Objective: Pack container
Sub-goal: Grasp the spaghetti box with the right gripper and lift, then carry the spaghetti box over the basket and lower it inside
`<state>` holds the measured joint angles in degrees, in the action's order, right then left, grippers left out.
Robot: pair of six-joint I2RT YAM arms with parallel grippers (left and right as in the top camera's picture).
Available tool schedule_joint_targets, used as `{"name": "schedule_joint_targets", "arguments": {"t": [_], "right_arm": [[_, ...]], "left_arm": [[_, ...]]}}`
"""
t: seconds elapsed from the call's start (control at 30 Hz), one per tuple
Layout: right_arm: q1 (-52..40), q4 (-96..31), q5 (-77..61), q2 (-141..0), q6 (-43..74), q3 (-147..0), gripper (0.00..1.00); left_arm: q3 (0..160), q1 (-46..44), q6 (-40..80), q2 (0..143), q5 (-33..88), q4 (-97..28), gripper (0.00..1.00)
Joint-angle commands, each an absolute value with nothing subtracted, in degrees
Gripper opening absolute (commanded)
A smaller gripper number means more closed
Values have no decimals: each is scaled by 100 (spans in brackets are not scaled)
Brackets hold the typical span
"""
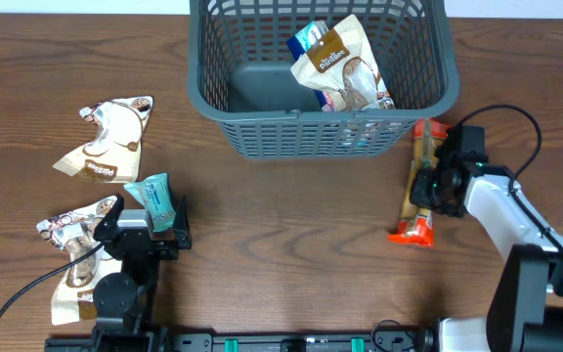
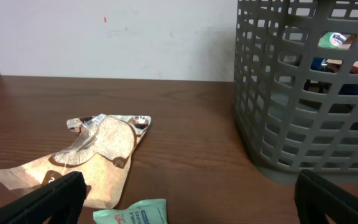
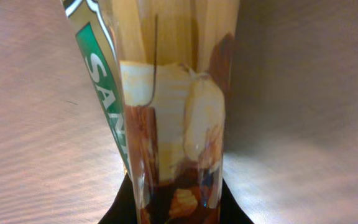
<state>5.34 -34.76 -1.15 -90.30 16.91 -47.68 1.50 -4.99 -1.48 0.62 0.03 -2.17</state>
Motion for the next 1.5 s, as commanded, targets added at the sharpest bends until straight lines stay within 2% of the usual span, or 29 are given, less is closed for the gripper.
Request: {"name": "schedule_joint_targets", "arguments": {"t": [0.0,0.27,0.5,0.7,1.03,1.27,1.47], "right_arm": [[613,-3535,668,-8281,1977,-4788,1],[1186,-3918,701,-6504,1855,-5483,1],[1313,-4525,478,-5951,1273,-6932,1],[1308,-4418,-423,-6062,1129,-8171,1],[1013,-3564,-2051,-6958,1396,-9161,2],[351,-2670,-2449,-7712,1702,-9321,1],[-384,-2412,-2447,-8099,1710,-9321,1]], "left_arm": [[23,-521,-139,23,-47,-423,99],[23,-521,-139,23,-47,-423,99],[23,-521,-137,23,-47,-423,99],[23,-523,-137,23,-47,-423,99],[23,-521,-139,23,-47,-423,99],[23,-521,-139,23,-47,-423,99],[23,-523,-139,23,-47,-423,99]]}}
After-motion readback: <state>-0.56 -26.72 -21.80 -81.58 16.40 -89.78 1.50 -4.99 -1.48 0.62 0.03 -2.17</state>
